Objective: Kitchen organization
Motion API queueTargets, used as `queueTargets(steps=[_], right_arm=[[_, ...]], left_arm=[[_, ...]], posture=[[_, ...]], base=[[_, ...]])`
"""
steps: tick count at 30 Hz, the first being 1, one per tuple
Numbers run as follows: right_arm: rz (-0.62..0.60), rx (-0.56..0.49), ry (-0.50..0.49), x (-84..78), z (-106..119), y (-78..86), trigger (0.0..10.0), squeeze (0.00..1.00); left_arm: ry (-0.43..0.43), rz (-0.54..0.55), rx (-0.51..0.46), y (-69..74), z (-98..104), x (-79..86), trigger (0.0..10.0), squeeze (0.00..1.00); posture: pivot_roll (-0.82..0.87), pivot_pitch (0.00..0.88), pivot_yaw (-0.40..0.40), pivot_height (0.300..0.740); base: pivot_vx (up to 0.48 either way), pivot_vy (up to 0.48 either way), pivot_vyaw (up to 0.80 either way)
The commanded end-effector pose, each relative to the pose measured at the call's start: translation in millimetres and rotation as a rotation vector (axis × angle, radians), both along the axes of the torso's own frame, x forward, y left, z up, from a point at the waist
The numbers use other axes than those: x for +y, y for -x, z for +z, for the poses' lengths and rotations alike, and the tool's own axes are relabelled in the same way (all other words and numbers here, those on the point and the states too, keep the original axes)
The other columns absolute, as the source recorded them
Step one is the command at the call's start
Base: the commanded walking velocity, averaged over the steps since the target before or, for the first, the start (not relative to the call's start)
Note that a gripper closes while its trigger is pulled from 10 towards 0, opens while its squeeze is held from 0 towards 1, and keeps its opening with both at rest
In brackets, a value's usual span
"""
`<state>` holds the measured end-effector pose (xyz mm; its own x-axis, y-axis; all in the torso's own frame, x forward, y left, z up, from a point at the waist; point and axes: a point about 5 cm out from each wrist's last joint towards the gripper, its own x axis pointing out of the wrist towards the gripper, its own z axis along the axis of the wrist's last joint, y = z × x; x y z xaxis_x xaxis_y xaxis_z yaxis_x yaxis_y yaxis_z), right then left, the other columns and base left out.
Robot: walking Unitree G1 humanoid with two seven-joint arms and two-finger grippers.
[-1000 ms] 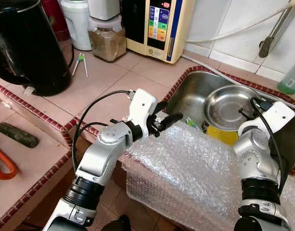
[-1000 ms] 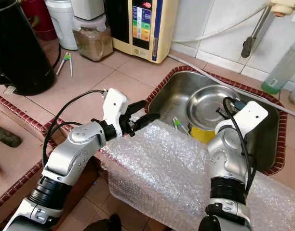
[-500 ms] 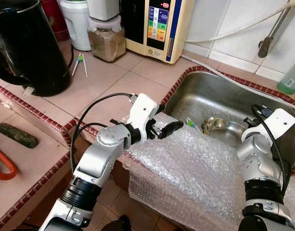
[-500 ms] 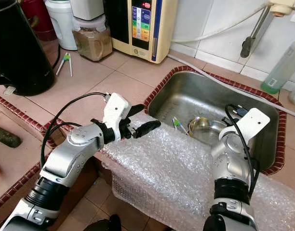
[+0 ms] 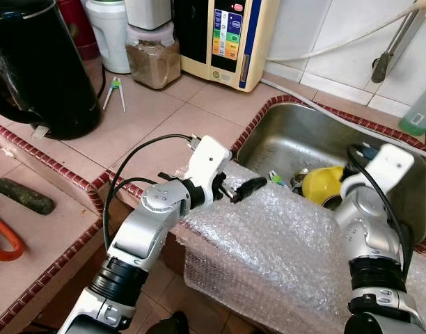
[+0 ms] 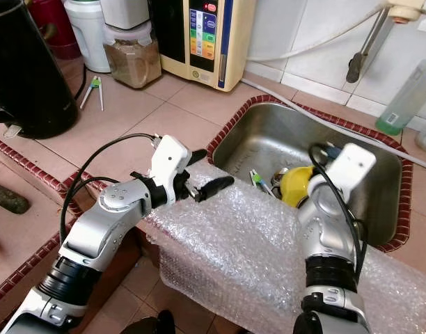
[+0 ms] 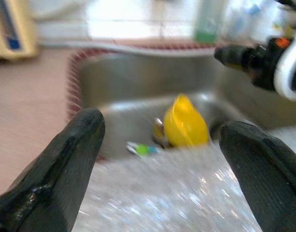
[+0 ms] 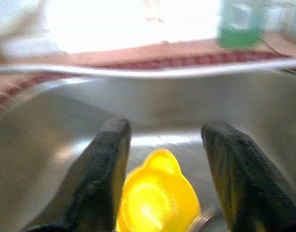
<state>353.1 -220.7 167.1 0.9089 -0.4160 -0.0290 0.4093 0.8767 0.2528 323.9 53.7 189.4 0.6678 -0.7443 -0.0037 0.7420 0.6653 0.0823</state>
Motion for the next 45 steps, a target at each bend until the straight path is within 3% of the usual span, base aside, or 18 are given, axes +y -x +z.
queueTargets(steps=[1,4,6,9,13,14,16,17,23,29,41,42,43,44,45], right_arm=[[0.082,-0.046,0.092,5.0,8,4.4,10.0,1.00],[0.115,-0.059,0.191,7.3,9,9.8,10.0,1.00],[0.158,-0.088,0.259,6.2,11,16.8,10.0,1.00],[0.171,-0.089,0.397,-1.4,14,25.2,10.0,1.00],[0.163,-0.103,0.434,-17.9,21,35.9,10.0,1.00],[0.158,-0.120,0.435,-21.0,24,39.0,10.0,1.00],[0.156,-0.132,0.437,-23.0,26,41.5,10.0,1.00],[0.156,-0.130,0.483,-30.2,32,48.6,10.0,1.00],[0.154,-0.109,0.489,-36.3,37,62.6,10.0,1.00],[0.184,-0.093,0.444,-23.9,30,70.6,10.0,1.00],[0.227,-0.097,0.433,-11.1,35,74.4,10.0,1.00],[0.232,-0.098,0.428,-9.9,34,74.8,10.0,0.88],[0.235,-0.098,0.424,-9.2,34,75.0,10.0,0.88],[0.238,-0.099,0.423,-8.1,34,75.2,10.0,0.71],[0.244,-0.104,0.419,-6.1,34,75.4,10.0,0.69]], left_arm=[[0.047,0.054,-0.064,-4.4,14,7.1,10.0,1.00],[0.061,0.116,-0.108,-7.2,20,15.3,10.0,1.00],[0.076,0.214,-0.160,-10.3,26,25.6,10.0,1.00],[0.059,0.303,-0.156,-13.3,23,33.4,10.0,1.00],[0.098,0.364,-0.153,-13.2,22,41.1,10.0,1.00],[0.104,0.379,-0.160,-12.9,23,42.6,10.0,0.89],[0.108,0.390,-0.166,-12.7,23,43.6,10.0,0.89],[0.118,0.439,-0.177,-11.9,25,48.8,10.0,0.00],[0.126,0.534,-0.159,-6.8,21,57.5,10.0,0.00],[0.204,0.584,-0.031,4.8,10,69.7,10.0,0.00],[0.194,0.610,-0.108,12.6,28,69.7,10.0,0.00],[0.194,0.609,-0.107,12.9,29,69.7,10.0,0.00],[0.194,0.609,-0.106,13.1,29,69.7,10.0,0.00],[0.190,0.608,-0.104,13.2,28,69.2,10.0,0.00],[0.189,0.604,-0.100,13.5,28,68.1,10.0,0.00]], posture=[[0.05,0.113,-0.027,0.740],[0.05,0.112,-0.027,0.740],[0.04,0.111,-0.027,0.740],[0.04,0.110,-0.024,0.740],[0.02,0.108,-0.026,0.740],[0.02,0.107,-0.026,0.740],[0.02,0.107,-0.026,0.740],[0.01,0.104,-0.025,0.740],[-0.01,0.102,-0.019,0.740],[-0.01,0.114,0.001,0.740],[0.00,0.131,-0.003,0.740],[0.00,0.132,-0.003,0.740],[0.00,0.132,-0.003,0.740],[0.00,0.134,-0.003,0.740],[0.00,0.134,-0.003,0.740]], base=[[0.000,0.000,0.00],[0.000,0.000,0.00],[0.000,0.000,0.00],[0.000,0.000,0.00],[0.000,0.000,0.00],[0.000,0.000,0.00],[0.000,0.000,0.00],[0.000,0.000,0.00],[0.000,0.000,0.00],[0.000,0.000,-0.72],[0.000,0.000,-0.71],[0.000,0.000,0.00],[0.000,0.000,0.00],[0.000,0.000,0.00],[0.000,0.000,0.00]])
